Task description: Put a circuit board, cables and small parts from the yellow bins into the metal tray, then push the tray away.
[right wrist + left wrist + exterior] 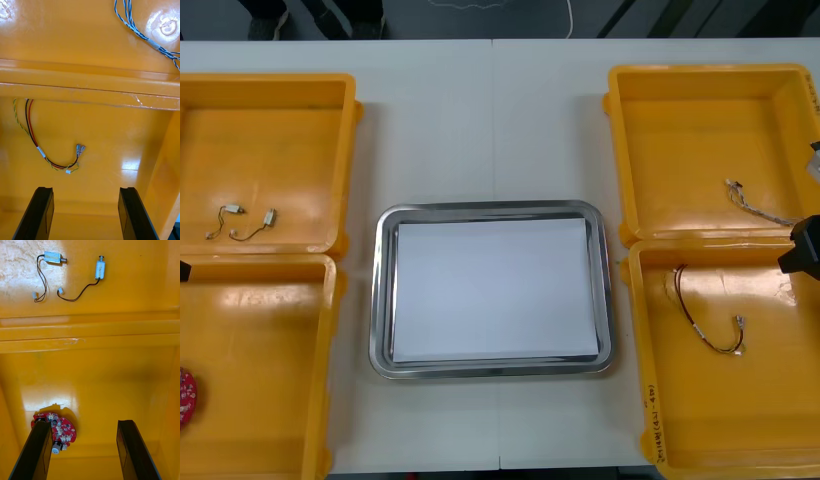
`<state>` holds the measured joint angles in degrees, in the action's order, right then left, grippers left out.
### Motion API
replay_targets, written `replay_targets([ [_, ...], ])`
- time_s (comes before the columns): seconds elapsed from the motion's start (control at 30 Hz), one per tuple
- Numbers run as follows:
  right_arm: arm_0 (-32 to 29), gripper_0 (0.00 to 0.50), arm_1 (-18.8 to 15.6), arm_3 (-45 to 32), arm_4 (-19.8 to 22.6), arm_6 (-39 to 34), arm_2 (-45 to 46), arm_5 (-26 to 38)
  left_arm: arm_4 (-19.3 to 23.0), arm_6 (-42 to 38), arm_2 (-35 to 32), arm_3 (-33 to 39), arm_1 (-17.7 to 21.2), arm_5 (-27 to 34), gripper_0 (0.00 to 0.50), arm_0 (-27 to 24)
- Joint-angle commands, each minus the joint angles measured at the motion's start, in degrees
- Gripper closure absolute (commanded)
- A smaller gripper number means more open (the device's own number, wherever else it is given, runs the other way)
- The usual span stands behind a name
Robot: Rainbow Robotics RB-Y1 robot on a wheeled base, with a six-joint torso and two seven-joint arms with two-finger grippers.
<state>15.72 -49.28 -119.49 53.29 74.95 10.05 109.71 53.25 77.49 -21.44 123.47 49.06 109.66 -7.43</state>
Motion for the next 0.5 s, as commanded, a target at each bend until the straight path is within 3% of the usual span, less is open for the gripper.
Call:
replay_targets([
  [0.03, 0.4, 0.0, 0.2, -1.4, 0.2, -3.5, 1.8, 0.3, 0.4, 1.3, -1.7, 1.4, 0.7, 0.3, 0.0, 0.8],
  [0.5, 0.4, 0.0, 0.2, -1.4, 0.2, -3.5, 1.8, 0.3, 0.4, 1.3, -1.7, 1.4, 0.7, 0.3, 0.0, 0.8],
])
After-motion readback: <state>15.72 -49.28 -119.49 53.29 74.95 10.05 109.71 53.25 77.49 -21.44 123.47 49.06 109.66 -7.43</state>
